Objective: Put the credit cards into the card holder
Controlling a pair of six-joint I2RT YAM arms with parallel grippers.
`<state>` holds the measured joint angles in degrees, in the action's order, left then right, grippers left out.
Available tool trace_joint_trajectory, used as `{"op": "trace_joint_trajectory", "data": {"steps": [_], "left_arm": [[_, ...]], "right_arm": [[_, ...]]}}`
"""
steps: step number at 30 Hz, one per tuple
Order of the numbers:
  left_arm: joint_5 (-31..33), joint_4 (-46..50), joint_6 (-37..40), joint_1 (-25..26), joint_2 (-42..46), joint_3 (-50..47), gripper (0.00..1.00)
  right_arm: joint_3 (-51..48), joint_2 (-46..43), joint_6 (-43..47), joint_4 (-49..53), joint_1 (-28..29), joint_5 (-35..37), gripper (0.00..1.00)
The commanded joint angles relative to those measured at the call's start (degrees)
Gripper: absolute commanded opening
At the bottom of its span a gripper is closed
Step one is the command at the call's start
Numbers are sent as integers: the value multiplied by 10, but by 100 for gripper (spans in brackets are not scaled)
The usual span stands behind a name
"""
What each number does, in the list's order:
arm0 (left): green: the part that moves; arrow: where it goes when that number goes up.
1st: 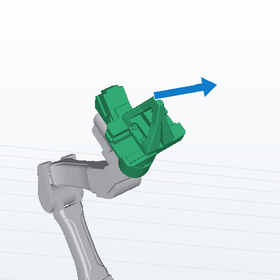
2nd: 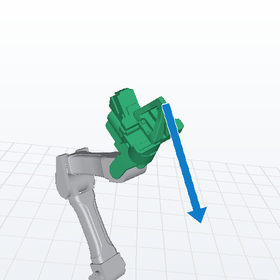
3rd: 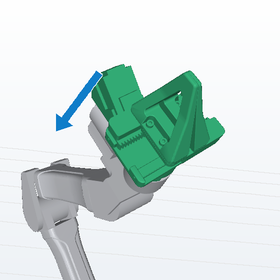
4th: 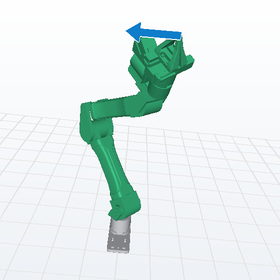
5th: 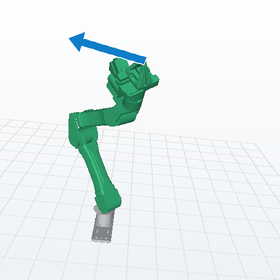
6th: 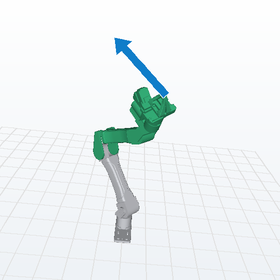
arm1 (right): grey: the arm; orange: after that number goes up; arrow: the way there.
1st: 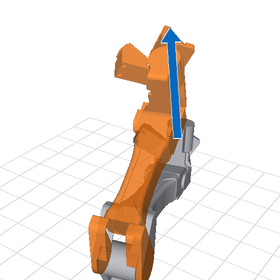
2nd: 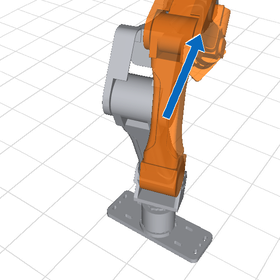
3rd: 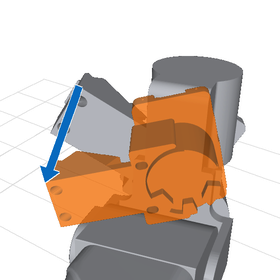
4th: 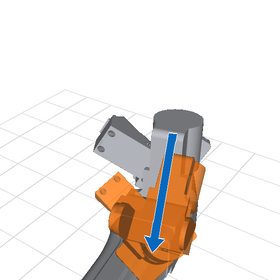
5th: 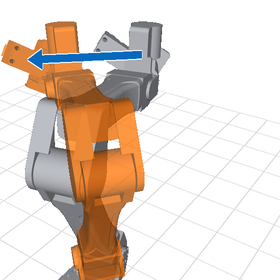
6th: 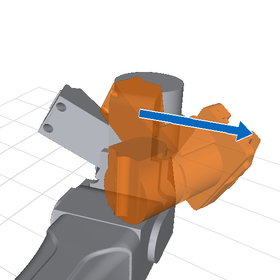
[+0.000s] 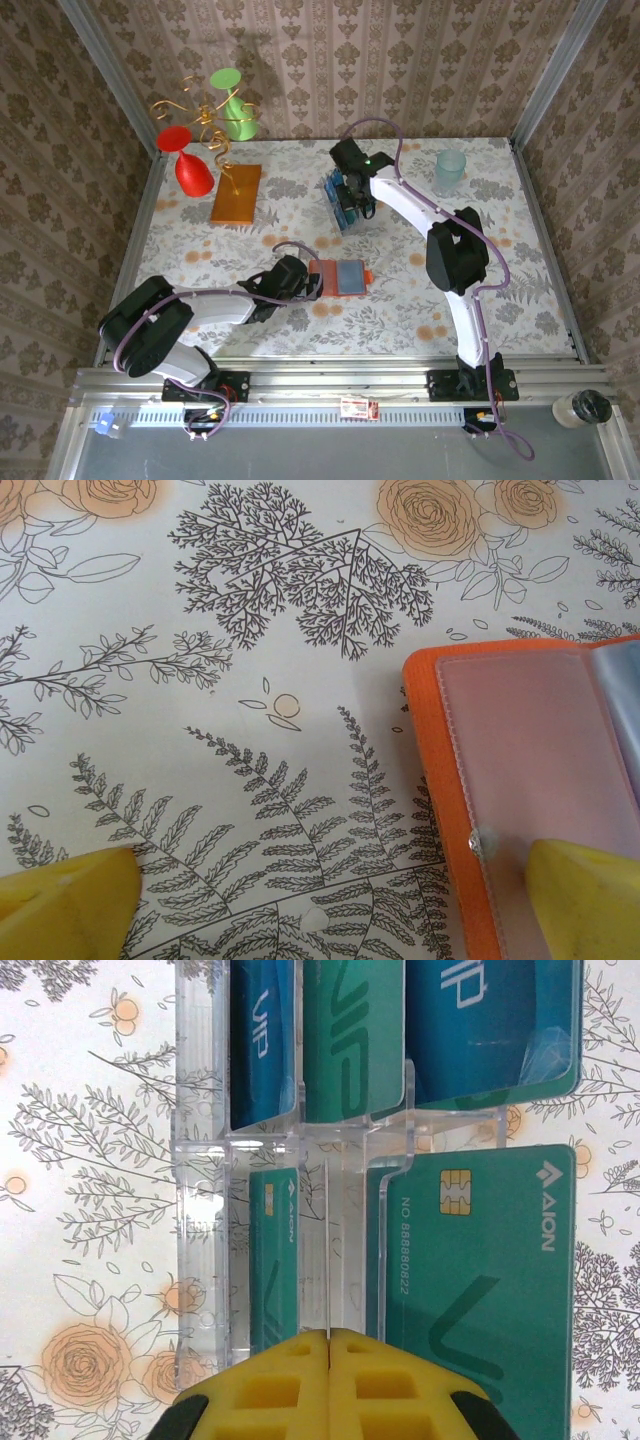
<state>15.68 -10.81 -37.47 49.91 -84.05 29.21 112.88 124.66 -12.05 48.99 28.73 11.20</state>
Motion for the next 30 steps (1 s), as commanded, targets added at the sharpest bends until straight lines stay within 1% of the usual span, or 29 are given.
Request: {"op": "trace_joint_trajectory", "data": {"steps": [1, 7, 10, 14, 18, 21, 25, 30], "left_arm": [[4, -5, -3, 4, -5, -8, 100], [7, 1, -4, 4, -2, -9, 100], [9, 6, -4, 4, 0, -8, 100], [17, 15, -6, 4, 8, -8, 100], [24, 24, -9, 3, 16, -8, 100], [29, 33, -11, 3, 18, -7, 100], [31, 37, -14, 3, 15, -7, 100], [32, 43, -14, 3, 13, -4, 100]], "right_arm": [[24, -16, 13, 21, -2, -24, 0], [4, -85, 4, 3, -2, -50, 0], [-41, -136, -15, -29, 0, -82, 0], [-166, -224, -59, -110, 4, -139, 0], [-330, -313, -122, -226, 8, -197, 0], [-440, -362, -168, -305, 16, -230, 0], [-552, -396, -223, -398, 35, -255, 0], [-625, -390, -264, -476, 60, -263, 0]]}}
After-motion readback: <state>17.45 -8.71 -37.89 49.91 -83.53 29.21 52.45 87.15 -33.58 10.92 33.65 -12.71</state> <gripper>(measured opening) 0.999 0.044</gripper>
